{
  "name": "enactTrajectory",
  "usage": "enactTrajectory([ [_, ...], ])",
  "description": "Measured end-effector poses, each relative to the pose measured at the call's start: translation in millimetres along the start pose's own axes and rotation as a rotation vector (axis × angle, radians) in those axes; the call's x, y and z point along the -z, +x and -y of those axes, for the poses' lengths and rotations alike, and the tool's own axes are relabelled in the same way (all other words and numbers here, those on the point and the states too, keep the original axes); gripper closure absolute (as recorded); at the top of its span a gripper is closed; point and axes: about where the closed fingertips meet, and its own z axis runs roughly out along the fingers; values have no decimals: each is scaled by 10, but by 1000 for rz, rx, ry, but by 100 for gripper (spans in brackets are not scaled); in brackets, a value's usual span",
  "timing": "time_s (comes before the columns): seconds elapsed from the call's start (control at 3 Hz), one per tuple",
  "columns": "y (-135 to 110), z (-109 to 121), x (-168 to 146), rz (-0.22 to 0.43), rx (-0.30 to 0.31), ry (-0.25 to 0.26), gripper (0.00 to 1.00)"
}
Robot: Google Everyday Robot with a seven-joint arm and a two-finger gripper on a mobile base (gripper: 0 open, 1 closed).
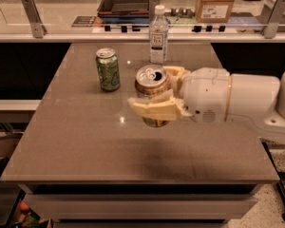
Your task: Pick orange can
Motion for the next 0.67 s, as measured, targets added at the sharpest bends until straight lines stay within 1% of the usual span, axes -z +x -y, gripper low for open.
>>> enactTrajectory([
  [0.33,-441,24,40,-34,87,9,100],
  [0.67,-515,33,46,-36,100,13,100],
])
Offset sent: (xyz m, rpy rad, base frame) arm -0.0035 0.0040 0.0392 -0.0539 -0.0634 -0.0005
